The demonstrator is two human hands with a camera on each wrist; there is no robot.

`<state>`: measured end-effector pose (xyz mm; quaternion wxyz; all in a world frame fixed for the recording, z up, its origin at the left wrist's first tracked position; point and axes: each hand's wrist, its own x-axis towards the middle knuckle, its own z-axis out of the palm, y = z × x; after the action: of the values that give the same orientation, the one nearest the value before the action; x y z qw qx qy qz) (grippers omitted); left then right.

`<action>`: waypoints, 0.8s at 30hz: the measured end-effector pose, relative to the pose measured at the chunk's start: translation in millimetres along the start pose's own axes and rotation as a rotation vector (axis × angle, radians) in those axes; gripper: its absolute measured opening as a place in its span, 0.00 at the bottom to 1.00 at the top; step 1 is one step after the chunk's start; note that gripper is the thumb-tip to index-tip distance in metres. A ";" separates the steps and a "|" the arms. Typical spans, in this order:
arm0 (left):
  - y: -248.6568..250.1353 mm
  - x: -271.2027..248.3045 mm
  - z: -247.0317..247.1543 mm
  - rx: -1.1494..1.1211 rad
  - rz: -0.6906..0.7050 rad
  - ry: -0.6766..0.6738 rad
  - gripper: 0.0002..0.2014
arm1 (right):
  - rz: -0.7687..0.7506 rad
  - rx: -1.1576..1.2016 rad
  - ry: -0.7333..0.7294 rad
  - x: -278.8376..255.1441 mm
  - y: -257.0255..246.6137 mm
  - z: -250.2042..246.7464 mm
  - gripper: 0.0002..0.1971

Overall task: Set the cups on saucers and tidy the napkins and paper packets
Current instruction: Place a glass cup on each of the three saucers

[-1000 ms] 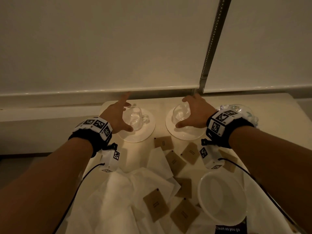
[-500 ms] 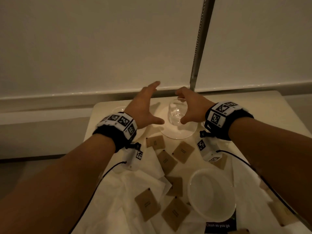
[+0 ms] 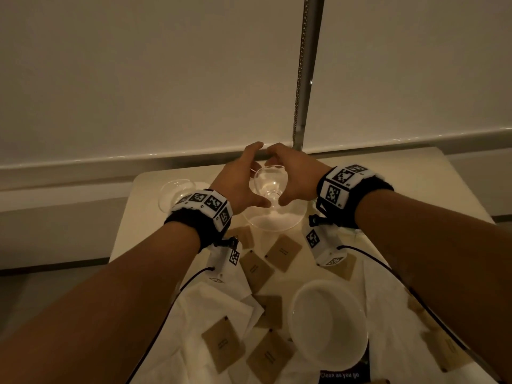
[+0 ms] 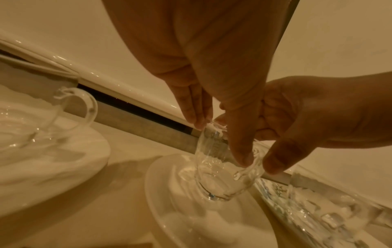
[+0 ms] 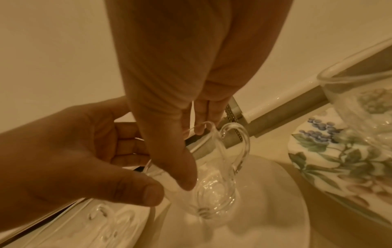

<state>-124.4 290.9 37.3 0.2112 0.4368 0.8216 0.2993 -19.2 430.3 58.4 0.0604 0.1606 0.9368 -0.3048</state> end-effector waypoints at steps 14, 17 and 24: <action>-9.2 0.5 6.9 0.025 -0.015 -0.002 0.61 | 0.019 0.017 -0.023 5.3 3.6 11.5 0.56; -10.0 1.8 7.7 0.014 -0.021 -0.001 0.61 | 0.019 0.023 -0.015 7.5 4.6 12.5 0.56; -26.7 -7.7 18.1 0.007 -0.115 0.104 0.60 | 0.136 0.128 0.181 -5.7 24.8 -1.3 0.48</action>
<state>-125.1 278.2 6.7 0.1835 0.3734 0.8562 0.3063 -5.5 448.6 47.0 -0.0141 0.2539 0.9040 -0.3436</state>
